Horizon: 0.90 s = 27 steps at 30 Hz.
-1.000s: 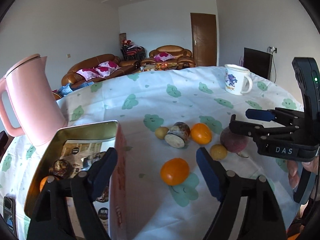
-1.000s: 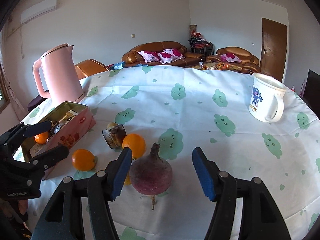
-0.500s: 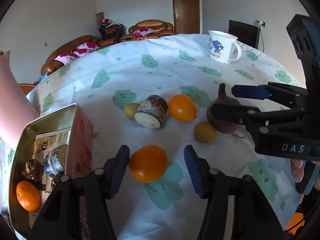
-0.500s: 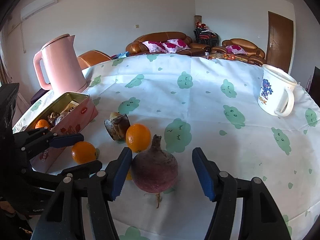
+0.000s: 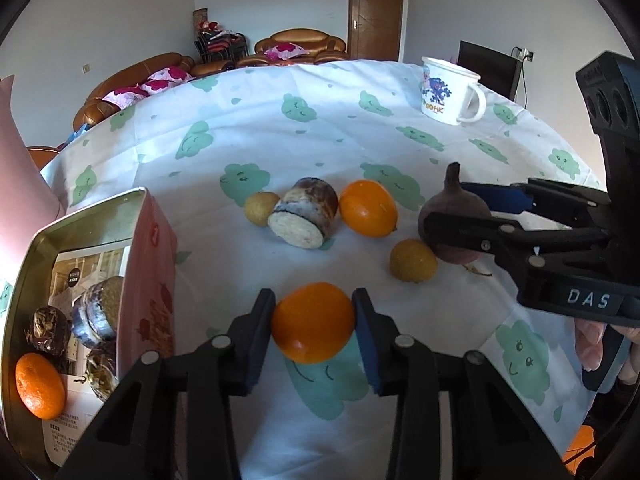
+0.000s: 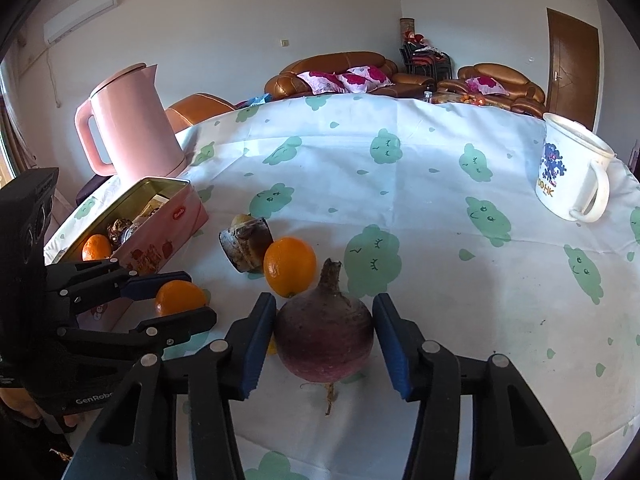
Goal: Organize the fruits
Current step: 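Grasp a small orange with the left tool while the right tool grasps the purple root, then lift the small orange and purple root and carry them toward the tin box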
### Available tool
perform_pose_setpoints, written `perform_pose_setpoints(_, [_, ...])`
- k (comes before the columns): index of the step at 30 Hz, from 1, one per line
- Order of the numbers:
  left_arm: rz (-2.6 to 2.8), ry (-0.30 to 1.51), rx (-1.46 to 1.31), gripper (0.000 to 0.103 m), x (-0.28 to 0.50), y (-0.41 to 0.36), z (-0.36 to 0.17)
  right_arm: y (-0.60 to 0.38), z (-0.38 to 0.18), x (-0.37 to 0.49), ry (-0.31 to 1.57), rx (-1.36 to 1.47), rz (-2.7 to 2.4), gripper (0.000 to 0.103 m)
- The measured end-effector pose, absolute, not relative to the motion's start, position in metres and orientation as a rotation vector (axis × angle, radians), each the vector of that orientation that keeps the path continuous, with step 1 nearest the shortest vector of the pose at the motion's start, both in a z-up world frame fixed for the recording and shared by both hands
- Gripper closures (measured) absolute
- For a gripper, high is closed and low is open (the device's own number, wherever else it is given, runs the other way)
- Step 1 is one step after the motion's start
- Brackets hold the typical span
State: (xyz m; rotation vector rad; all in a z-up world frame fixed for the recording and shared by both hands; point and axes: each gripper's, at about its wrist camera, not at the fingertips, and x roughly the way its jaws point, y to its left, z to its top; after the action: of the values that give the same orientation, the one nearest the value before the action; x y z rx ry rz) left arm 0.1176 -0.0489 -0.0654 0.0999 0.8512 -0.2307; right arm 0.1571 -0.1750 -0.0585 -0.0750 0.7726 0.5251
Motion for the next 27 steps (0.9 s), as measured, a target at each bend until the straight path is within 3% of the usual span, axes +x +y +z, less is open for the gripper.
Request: perform_pose_setpoints(27, [-0.171, 0.612, 0.073, 0.062, 0.089, -0.037, -0.037, -0.187, -0.039, 0.134, 0.600, -0.049, 0.547, 0.051])
